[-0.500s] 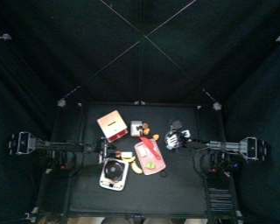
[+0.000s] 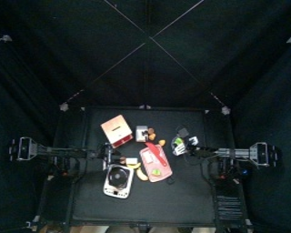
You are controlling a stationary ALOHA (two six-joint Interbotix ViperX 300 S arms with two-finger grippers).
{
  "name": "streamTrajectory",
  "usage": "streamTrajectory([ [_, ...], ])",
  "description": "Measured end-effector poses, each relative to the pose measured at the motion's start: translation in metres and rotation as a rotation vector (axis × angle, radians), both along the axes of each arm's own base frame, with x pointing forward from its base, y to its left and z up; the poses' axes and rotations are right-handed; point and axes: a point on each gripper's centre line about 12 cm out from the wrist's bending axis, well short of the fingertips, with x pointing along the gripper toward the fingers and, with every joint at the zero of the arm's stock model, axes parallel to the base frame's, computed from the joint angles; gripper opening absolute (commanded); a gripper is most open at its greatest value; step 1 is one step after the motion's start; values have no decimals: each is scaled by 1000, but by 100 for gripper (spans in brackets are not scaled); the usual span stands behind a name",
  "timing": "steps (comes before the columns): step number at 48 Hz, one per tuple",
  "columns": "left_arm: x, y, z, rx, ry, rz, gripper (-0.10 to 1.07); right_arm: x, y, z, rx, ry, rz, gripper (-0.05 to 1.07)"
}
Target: Grab starfruit top
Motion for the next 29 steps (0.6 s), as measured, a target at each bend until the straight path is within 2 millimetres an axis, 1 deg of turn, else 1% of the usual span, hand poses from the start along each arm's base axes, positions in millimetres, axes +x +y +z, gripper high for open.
streamTrajectory([
  [7,0,0,0,0,0,0,71,-5,-4,-13,24,9,-5,104],
  [23,0,0,0,-1,0,2,71,-8,-20,-39,40,88,-21,104],
  [29,0,1,0,0,0,3,71,-7,-23,-49,51,113,-13,104],
])
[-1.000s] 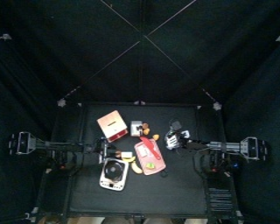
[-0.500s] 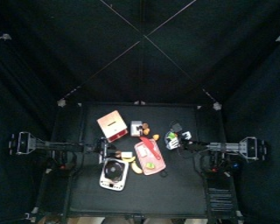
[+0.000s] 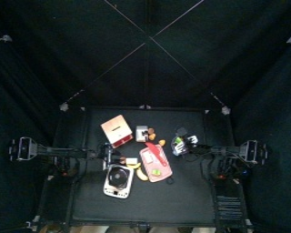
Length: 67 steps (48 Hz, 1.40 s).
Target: Grab starfruit top
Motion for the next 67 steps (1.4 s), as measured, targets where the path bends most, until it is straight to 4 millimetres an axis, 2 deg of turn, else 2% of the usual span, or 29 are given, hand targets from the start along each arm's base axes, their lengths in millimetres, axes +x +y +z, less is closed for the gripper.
streamTrajectory([
  [8,0,0,-1,-1,2,0,71,3,0,-6,7,19,9,103],
  [22,-1,-1,-2,-1,6,-2,71,3,-1,-5,5,17,10,103],
  [43,-1,0,-1,-1,3,0,71,6,-1,-2,-1,6,9,78],
  [67,-1,0,-1,-1,5,0,71,4,10,39,-40,-114,-8,76],
])
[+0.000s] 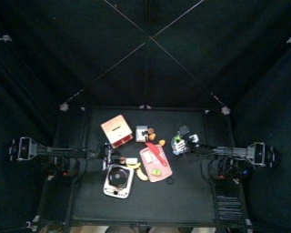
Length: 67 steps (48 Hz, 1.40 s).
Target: Grab starfruit top
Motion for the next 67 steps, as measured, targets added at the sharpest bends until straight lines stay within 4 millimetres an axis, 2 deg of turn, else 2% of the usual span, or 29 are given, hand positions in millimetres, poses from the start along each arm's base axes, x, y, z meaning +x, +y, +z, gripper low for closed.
streamTrajectory([
  [9,0,0,0,0,0,0,71,-1,-1,-1,1,-1,3,79],
  [22,0,0,0,0,0,0,71,2,-7,-16,20,33,6,89],
  [28,0,0,0,0,0,0,71,1,-11,-24,28,56,1,89],
  [49,0,0,0,0,0,2,71,-2,-25,-33,19,97,-21,88],
  [55,0,0,0,0,0,2,71,-1,-26,-35,22,96,-15,84],
  [67,0,0,0,0,-1,1,71,1,-25,-36,27,95,-8,65],
])
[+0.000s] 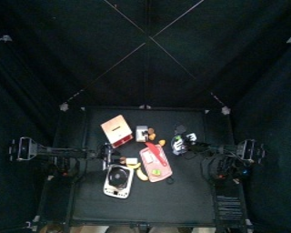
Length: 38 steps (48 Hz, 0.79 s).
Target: Grab starfruit top
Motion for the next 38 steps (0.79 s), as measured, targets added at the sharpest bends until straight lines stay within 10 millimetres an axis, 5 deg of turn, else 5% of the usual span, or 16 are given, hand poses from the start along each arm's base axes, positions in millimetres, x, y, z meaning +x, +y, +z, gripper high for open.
streamTrajectory([
  [8,0,0,0,0,2,2,71,1,1,1,5,-6,-4,57],
  [25,0,0,-1,0,3,2,71,6,16,32,-18,-101,7,56],
  [38,0,0,-1,0,3,0,71,7,22,35,-15,-109,11,56],
])
